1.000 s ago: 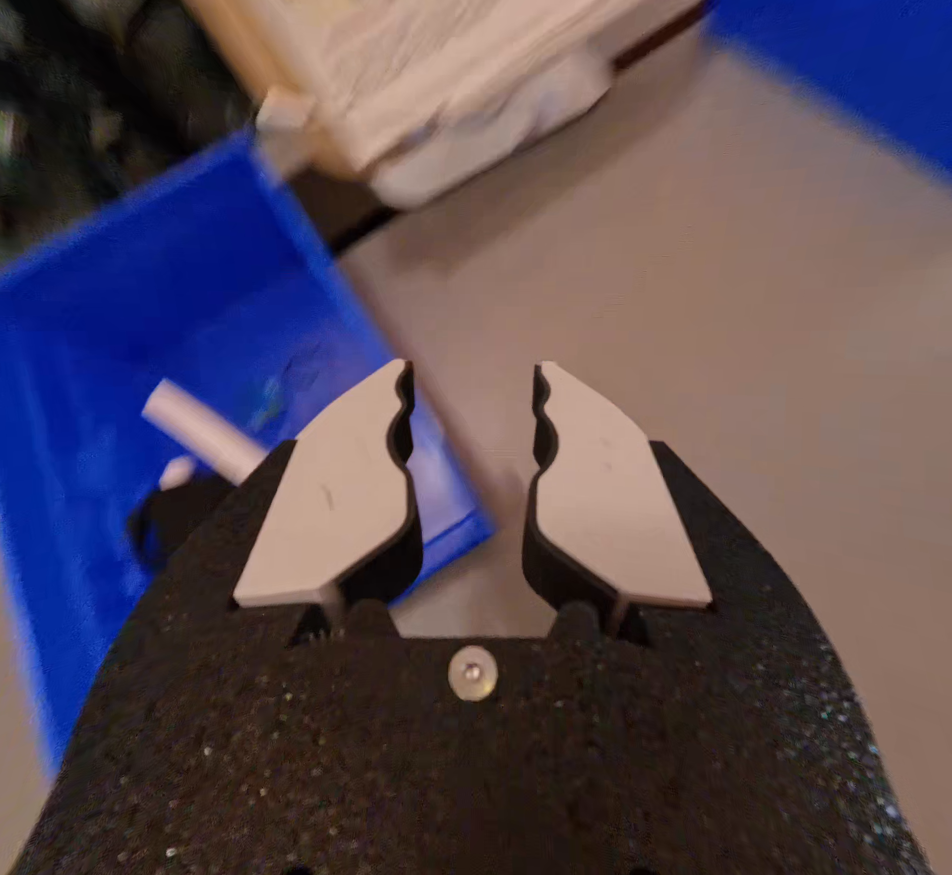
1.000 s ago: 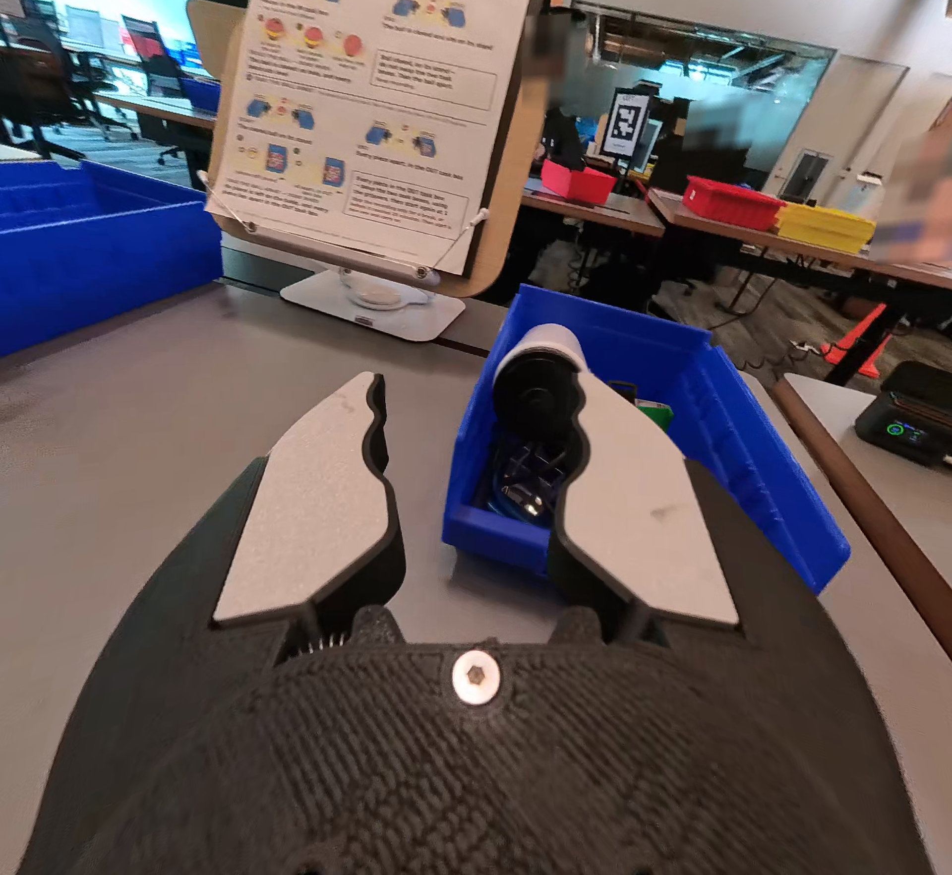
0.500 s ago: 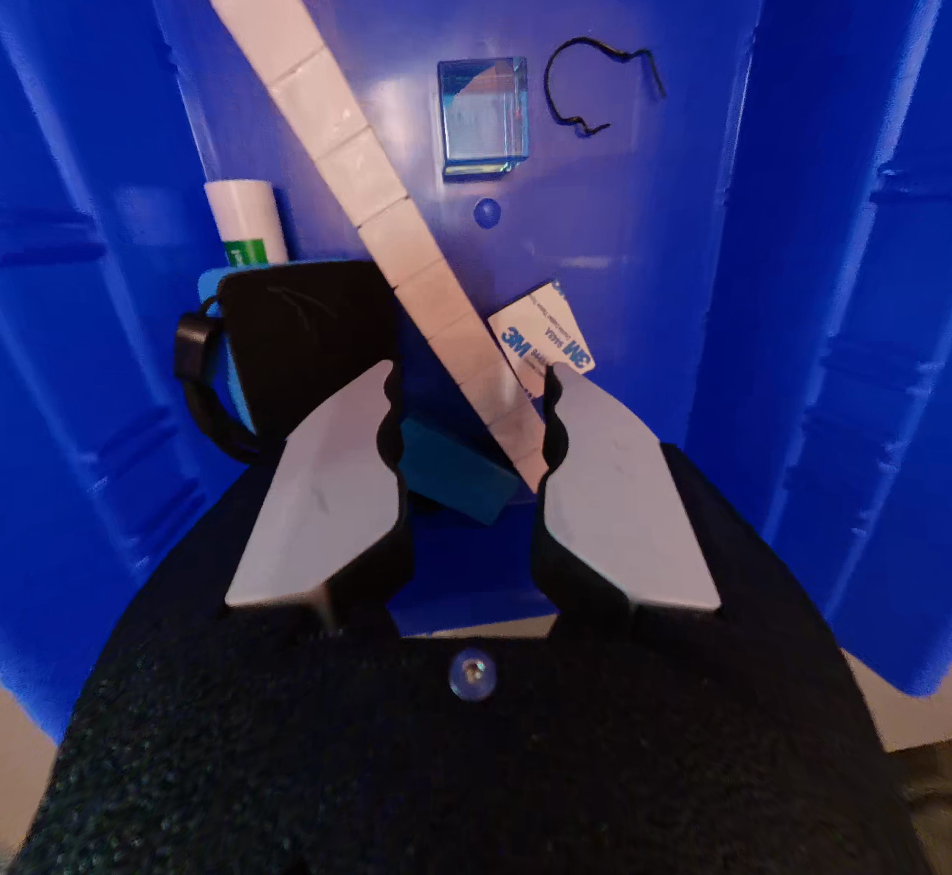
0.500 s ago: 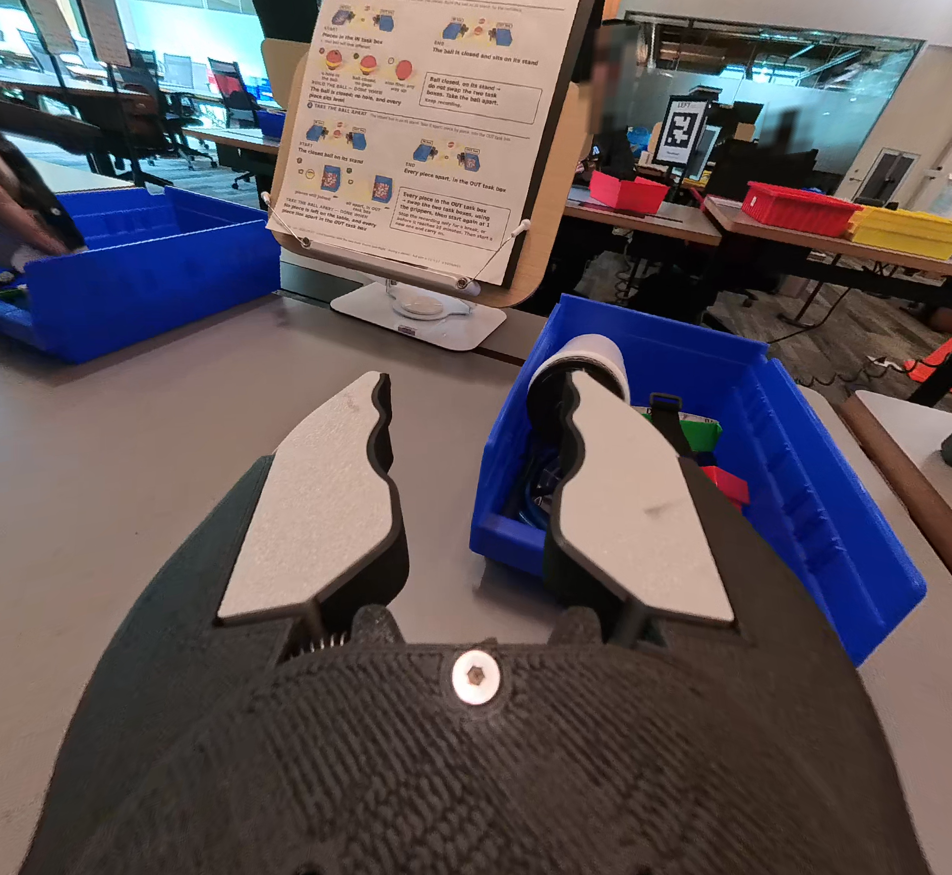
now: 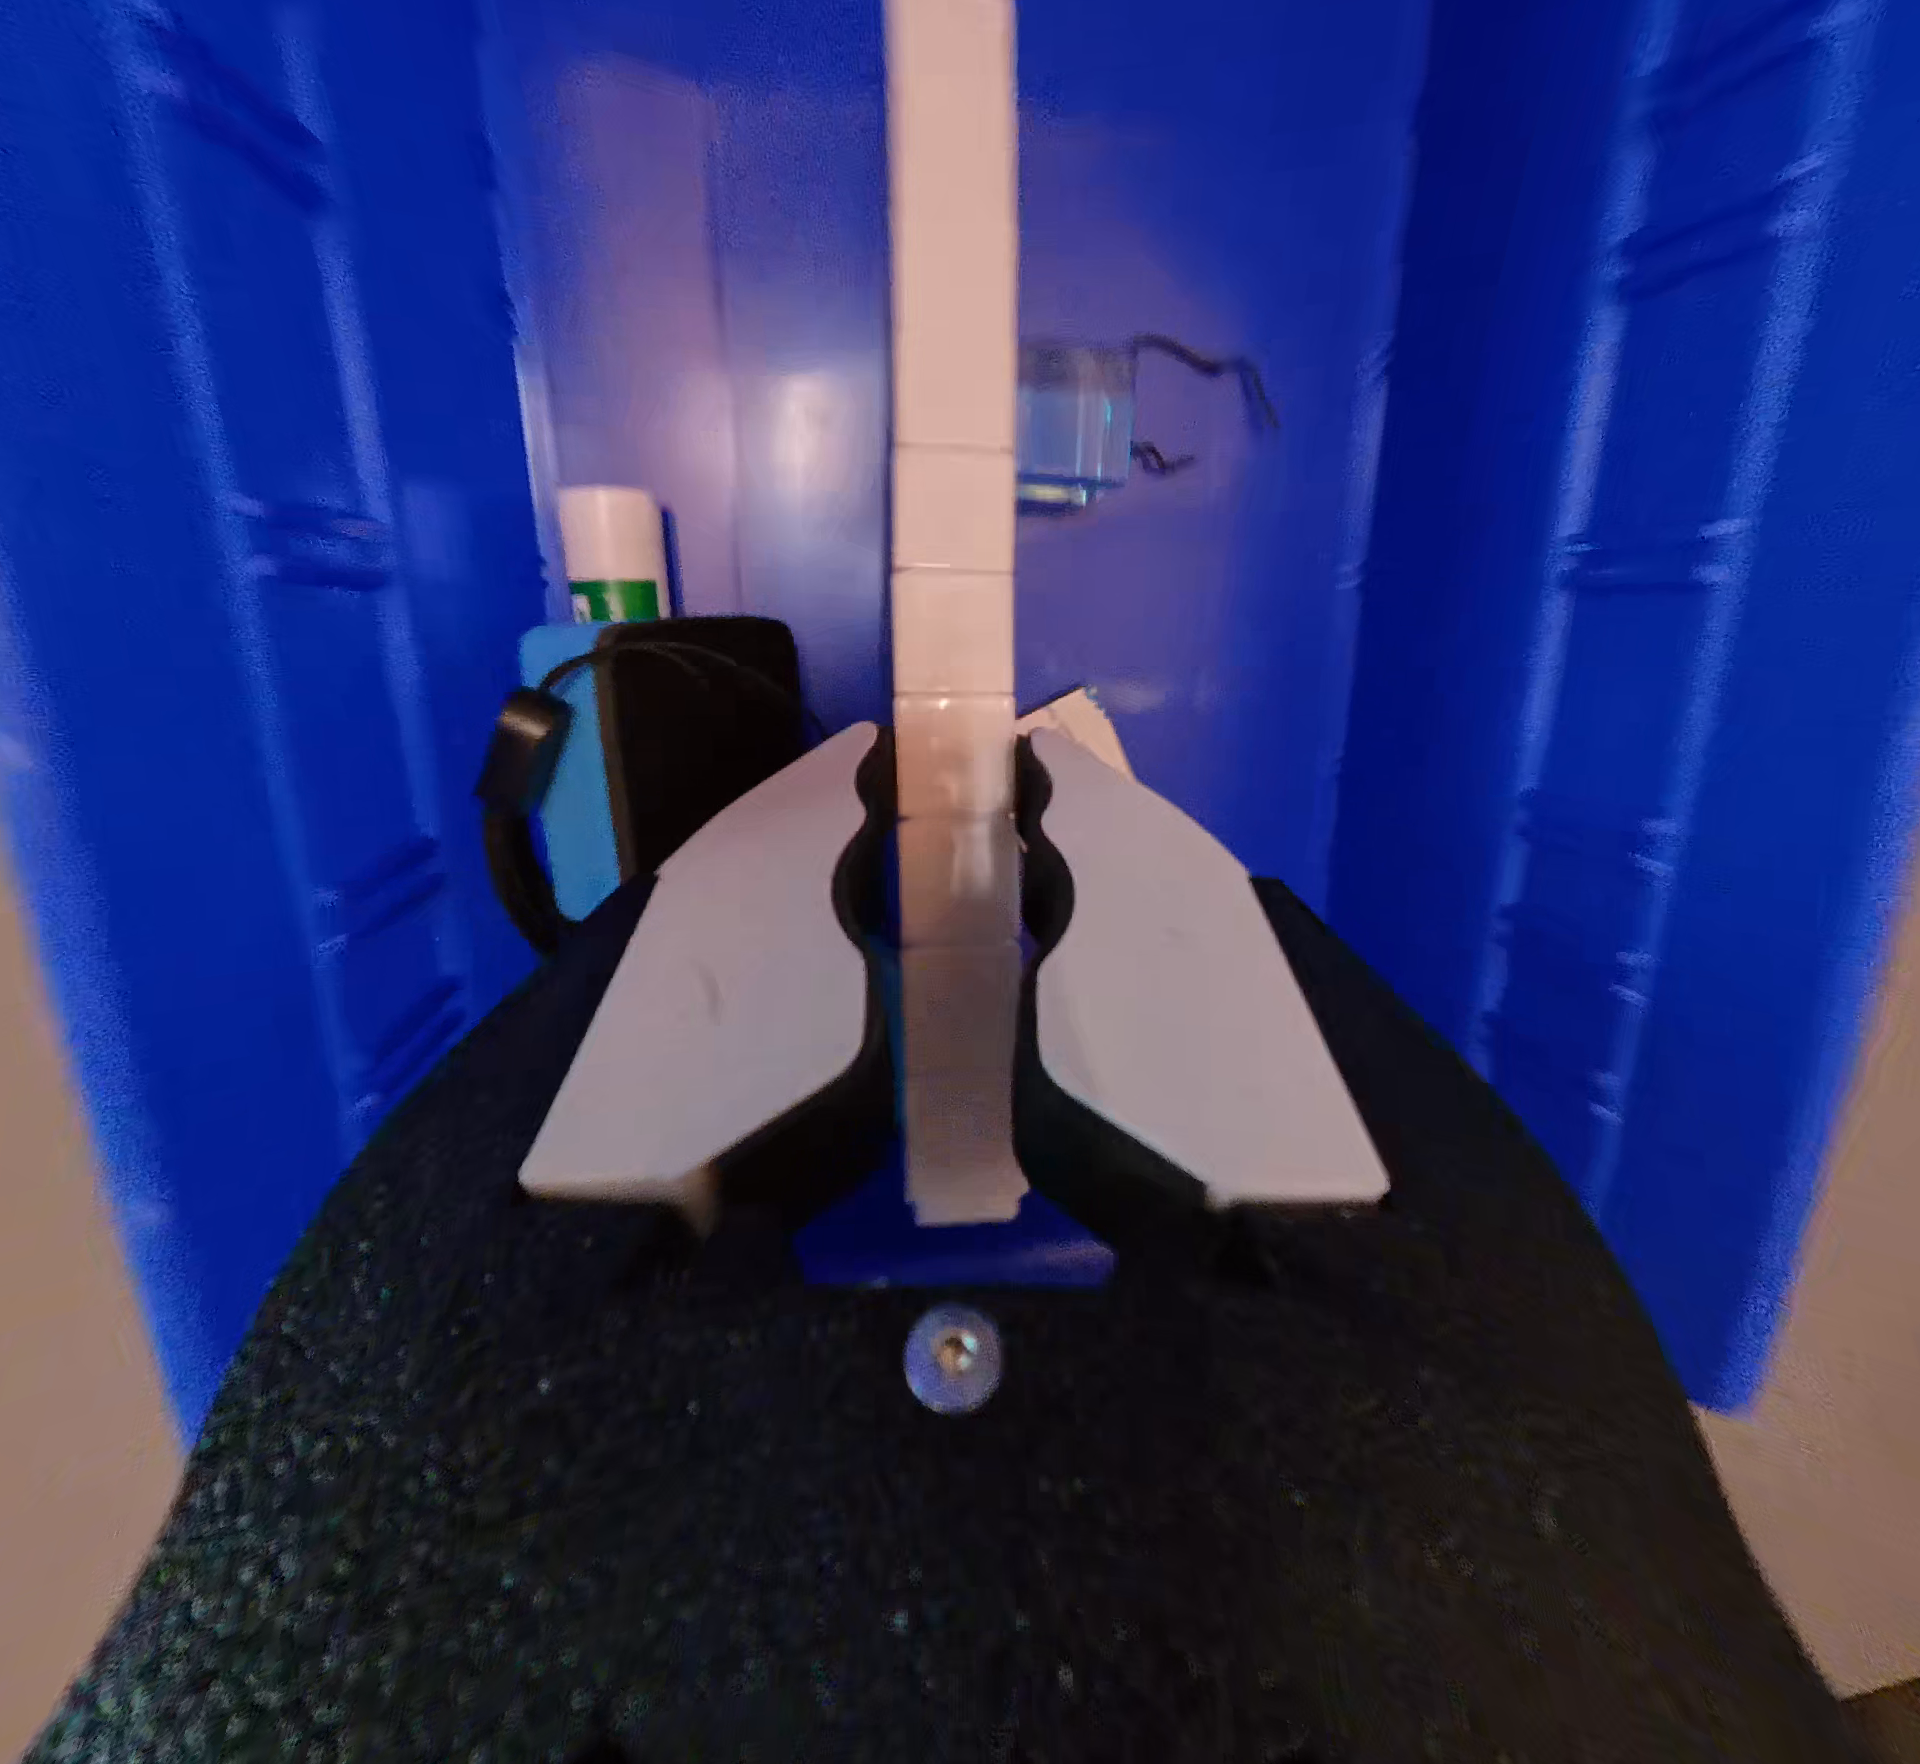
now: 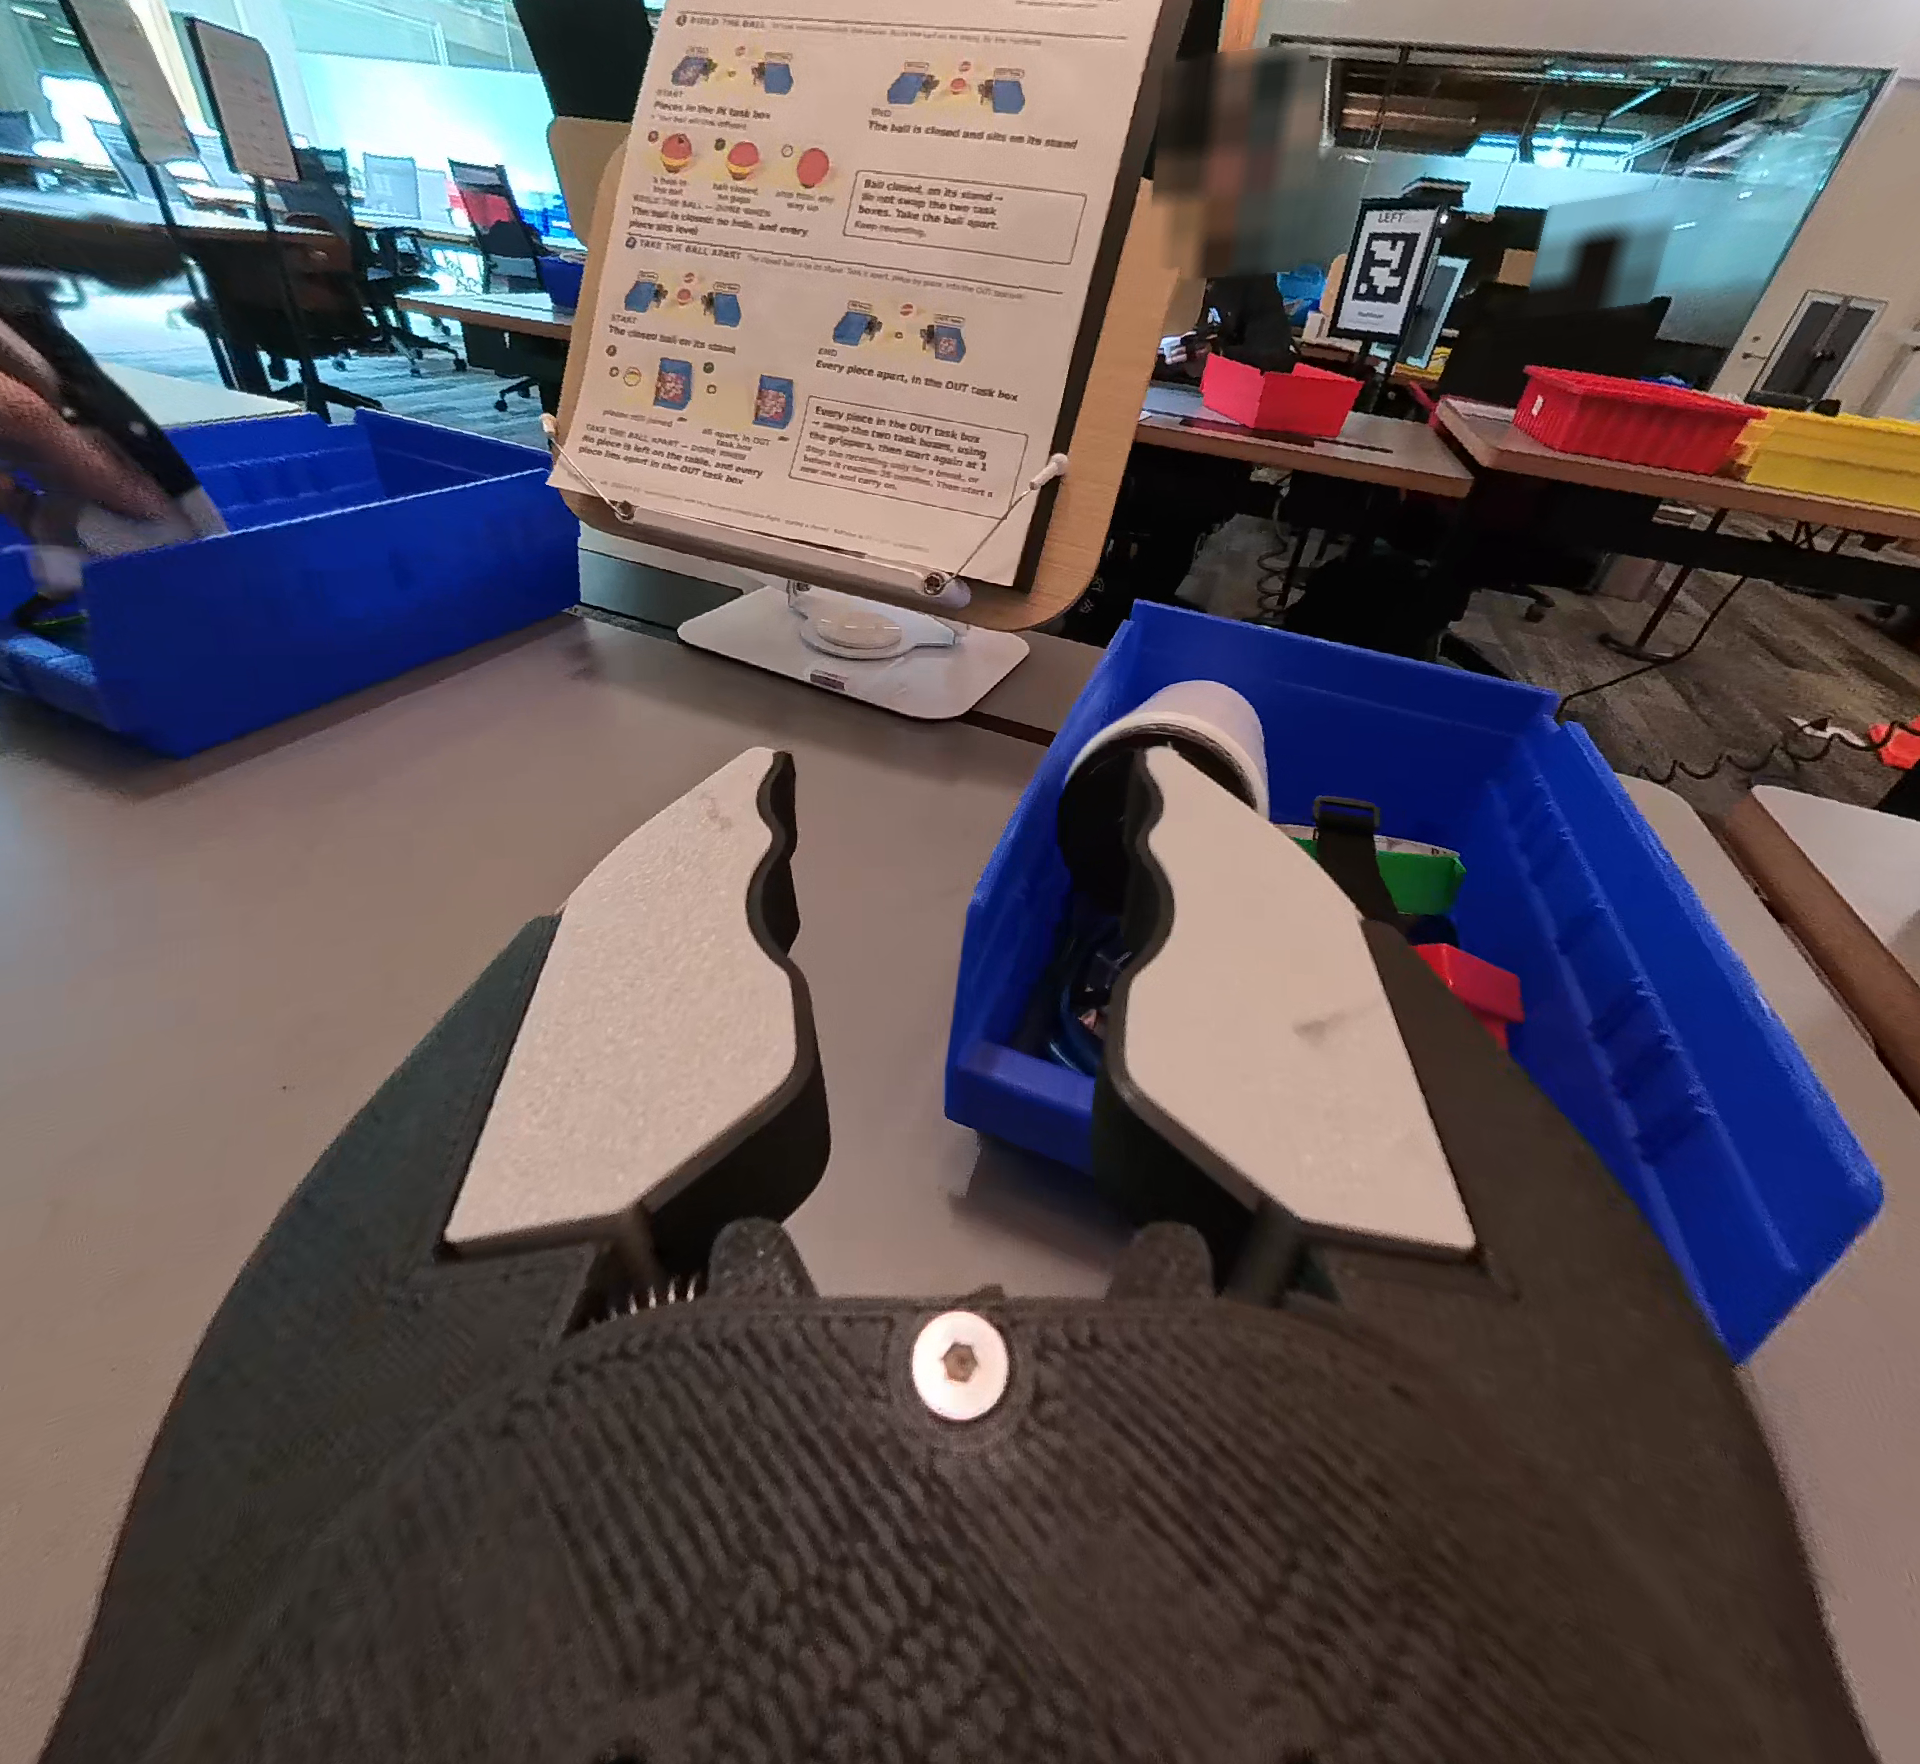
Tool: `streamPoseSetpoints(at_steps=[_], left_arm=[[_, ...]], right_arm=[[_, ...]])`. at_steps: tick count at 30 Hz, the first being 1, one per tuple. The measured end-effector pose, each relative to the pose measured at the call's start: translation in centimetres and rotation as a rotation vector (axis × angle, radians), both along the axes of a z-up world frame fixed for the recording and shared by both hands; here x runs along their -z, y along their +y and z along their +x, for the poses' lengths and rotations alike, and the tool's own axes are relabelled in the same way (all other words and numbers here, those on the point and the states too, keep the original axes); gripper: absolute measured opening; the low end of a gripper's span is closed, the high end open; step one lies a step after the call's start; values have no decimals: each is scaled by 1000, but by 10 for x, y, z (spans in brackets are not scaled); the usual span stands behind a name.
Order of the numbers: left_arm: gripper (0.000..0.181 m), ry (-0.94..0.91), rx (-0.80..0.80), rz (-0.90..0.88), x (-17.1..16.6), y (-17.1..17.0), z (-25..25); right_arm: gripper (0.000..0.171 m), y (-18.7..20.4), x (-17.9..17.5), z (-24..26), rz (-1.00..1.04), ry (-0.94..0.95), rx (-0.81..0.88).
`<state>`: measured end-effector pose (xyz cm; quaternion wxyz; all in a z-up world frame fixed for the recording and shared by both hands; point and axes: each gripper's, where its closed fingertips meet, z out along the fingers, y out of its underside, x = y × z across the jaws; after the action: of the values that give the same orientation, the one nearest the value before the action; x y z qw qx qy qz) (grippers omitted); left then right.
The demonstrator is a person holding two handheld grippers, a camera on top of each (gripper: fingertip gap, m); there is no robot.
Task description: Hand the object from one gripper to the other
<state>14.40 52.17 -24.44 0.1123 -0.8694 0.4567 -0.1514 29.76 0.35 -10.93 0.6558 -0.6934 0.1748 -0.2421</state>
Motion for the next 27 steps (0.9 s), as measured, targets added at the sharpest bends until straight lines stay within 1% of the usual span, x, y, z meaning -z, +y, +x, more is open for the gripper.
streamPoseSetpoints(at_steps=[1, 7, 9, 12, 14, 16, 18, 20, 22, 24, 27], left_arm=[[21, -49, 5, 6, -11, 0, 2], [21, -215, 97, 93, -66, -3, -3], [21, -288, 165, 102, -92, -18, -3], [21, -433, 289, 110, -137, -56, 3], [21, -504, 405, 70, -159, -96, 7], [21, -542, 559, 33, -172, -146, 10], [21, -571, 723, -26, -176, -202, 14], [21, -579, 868, -86, -174, -255, 16], [21, -553, 976, -107, -166, -298, 20], [21, -537, 1048, -131, -157, -335, 26], [21, -498, 1122, -157, -142, -381, 34]], right_arm=[[61, 1, 0, -1, 0, 1, -7], [61, 15, 0, -16, -10, 6, -80], [61, 20, -3, -25, -29, -34, -110], [63, 31, -7, -40, -71, -130, -156], [66, 40, -12, -51, -90, -222, -169], [72, 48, -18, -62, -142, -396, -145], [77, 54, -18, -69, -261, -593, -92], [78, 57, -18, -71, -386, -801, -10], [77, 58, -21, -75, -464, -971, 58], [74, 60, -22, -79, -484, -1056, 104], [63, 66, -14, -81, -554, -1164, 121]])
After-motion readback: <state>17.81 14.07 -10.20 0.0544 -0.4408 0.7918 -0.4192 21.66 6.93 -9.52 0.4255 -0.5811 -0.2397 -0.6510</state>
